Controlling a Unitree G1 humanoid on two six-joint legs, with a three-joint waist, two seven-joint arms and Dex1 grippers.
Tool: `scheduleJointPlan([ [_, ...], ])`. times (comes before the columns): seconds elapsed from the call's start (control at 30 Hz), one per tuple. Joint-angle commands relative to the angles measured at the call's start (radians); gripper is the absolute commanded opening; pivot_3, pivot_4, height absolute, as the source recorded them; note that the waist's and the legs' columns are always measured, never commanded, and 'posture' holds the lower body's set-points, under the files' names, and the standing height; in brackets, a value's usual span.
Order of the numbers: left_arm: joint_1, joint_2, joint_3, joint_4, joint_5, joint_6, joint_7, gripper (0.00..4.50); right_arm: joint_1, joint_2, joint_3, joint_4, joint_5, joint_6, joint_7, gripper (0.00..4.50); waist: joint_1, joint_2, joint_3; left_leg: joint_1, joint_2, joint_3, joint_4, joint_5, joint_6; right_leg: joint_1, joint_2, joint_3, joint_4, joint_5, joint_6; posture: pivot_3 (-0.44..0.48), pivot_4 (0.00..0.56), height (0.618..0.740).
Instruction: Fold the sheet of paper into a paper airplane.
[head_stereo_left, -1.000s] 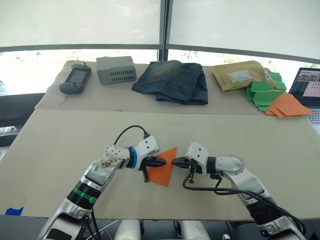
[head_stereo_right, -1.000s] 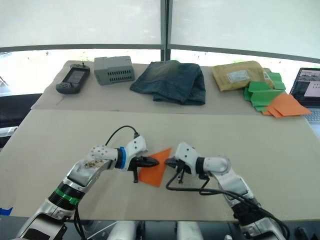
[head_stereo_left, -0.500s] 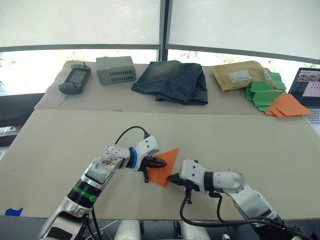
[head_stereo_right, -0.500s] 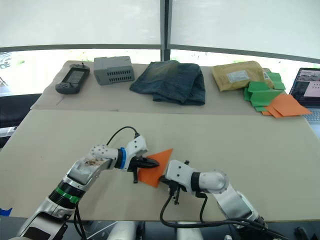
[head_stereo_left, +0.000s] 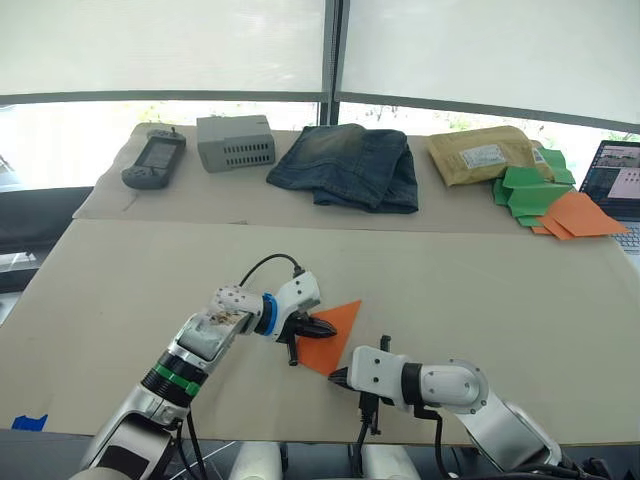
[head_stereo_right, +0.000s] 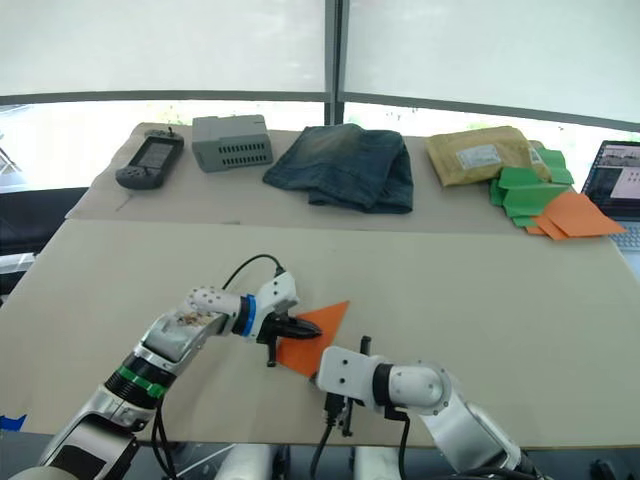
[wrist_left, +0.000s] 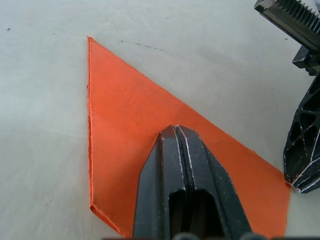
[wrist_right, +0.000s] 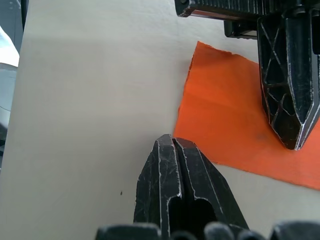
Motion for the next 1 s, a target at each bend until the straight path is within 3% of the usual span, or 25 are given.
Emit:
scheduleJointPlan([
  [0.03,0.000,-0.006,-0.031,0.047,0.029,-0.014,0.001,0.02,0.026,-0.051,0.025,0.008,0.027,0.046,0.064,0.00,0.005,0.001,-0.001,0.000,0.000,0.000,0.000,0.000,0.000,0.000,0.000,0.000,0.000,0.000,0.000,0.000,0.150,0.722],
  [0.23,-0.001,-0.031,-0.013,0.071,0.029,-0.040,0.024,0.02,-0.033,-0.001,-0.218,-0.010,0.219,0.116,0.035,0.00,0.013,0.000,0.000,-0.002,-0.001,0.000,0.000,0.000,0.000,0.000,-0.002,0.001,-0.002,0.001,0.001,0.000,0.150,0.722],
  [0.37,0.002,-0.040,0.008,0.076,0.034,-0.048,0.054,0.02,-0.095,0.041,-0.270,0.105,0.218,0.078,-0.015,0.00,0.011,0.001,0.000,-0.003,0.000,0.000,0.004,0.000,0.000,0.000,-0.001,0.001,-0.001,0.002,0.003,0.000,0.150,0.722],
  [0.6,0.015,-0.041,0.053,0.049,0.019,-0.043,0.099,0.02,-0.236,0.150,-0.239,0.335,0.143,0.030,-0.120,0.00,0.005,0.002,0.002,-0.003,0.000,0.001,0.006,0.000,0.000,-0.002,-0.001,0.001,0.002,0.004,0.002,0.000,0.150,0.722],
  [1.0,0.007,-0.062,0.166,0.030,-0.032,-0.031,0.174,0.02,-0.249,0.185,-0.122,0.461,0.089,0.001,-0.092,0.00,-0.015,0.002,0.002,-0.003,0.001,0.000,0.006,0.000,0.000,-0.002,0.000,0.001,0.004,0.004,0.003,0.000,0.150,0.722],
])
